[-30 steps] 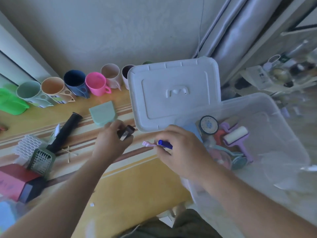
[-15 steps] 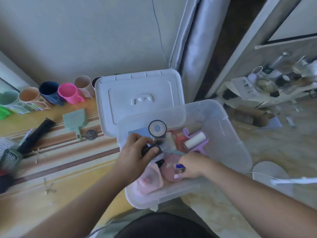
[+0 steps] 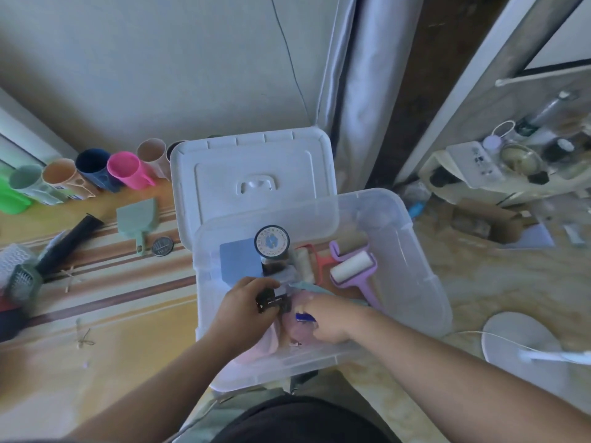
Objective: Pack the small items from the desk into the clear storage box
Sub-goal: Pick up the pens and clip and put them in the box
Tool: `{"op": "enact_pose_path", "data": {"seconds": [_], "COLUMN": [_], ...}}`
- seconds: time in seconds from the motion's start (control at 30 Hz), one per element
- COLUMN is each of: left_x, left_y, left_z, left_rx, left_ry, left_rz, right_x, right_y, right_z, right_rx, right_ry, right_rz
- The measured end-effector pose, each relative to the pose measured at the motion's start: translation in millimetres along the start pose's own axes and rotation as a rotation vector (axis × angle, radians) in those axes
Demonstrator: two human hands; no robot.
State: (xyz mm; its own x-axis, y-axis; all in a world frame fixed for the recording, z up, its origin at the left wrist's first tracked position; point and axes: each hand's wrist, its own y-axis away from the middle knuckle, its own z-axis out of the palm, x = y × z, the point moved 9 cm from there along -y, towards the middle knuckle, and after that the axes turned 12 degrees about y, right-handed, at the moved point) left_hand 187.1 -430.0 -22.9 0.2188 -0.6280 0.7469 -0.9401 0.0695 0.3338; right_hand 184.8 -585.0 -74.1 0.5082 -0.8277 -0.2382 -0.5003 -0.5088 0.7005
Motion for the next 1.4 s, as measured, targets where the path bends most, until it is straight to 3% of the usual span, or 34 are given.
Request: {"op": "enact_pose_path", "data": {"seconds": [0.17, 0.37, 0.67, 0.77, 0.87, 0.97, 1.1, 1.23, 1.4], "left_x": [5, 3, -12, -13, -10, 0, 23, 40, 51], "left_y": [-2, -1, 6, 9, 8, 2, -5, -11, -11], "left_z": [7, -13, -20, -14, -5, 12, 41, 59, 81], "left_rx": [0.002, 0.212, 0.235, 0.199, 0.120, -0.021, -0.170, -0.194, -0.249], "left_ry": [0.045, 0.157, 0.134, 0.128, 0.131, 0.128, 0.162, 0.121, 0.153], "left_rz": [0.019, 0.017, 0.006, -0.004, -0.015, -0.002, 0.074, 0.202, 0.288], "right_x": [37, -23, -21, -2, 33, 44, 33, 41, 49], "right_y": [-1, -22, -20, -8, 8, 30, 46, 48, 51], "right_z": [6, 4, 10, 1, -26, -47, -52, -40, -28], "right_rx": [-0.029, -0.023, -0.018, -0.018, 0.179, 0.300, 0.283, 0.299, 0.206], "right_ry": [0.058, -0.010, -0.108, -0.178, -0.417, -0.540, -0.445, -0.373, -0.168], "right_rz": [0.146, -0.066, -0.119, -0.073, 0.057, 0.059, 0.015, 0.060, 0.041]}}
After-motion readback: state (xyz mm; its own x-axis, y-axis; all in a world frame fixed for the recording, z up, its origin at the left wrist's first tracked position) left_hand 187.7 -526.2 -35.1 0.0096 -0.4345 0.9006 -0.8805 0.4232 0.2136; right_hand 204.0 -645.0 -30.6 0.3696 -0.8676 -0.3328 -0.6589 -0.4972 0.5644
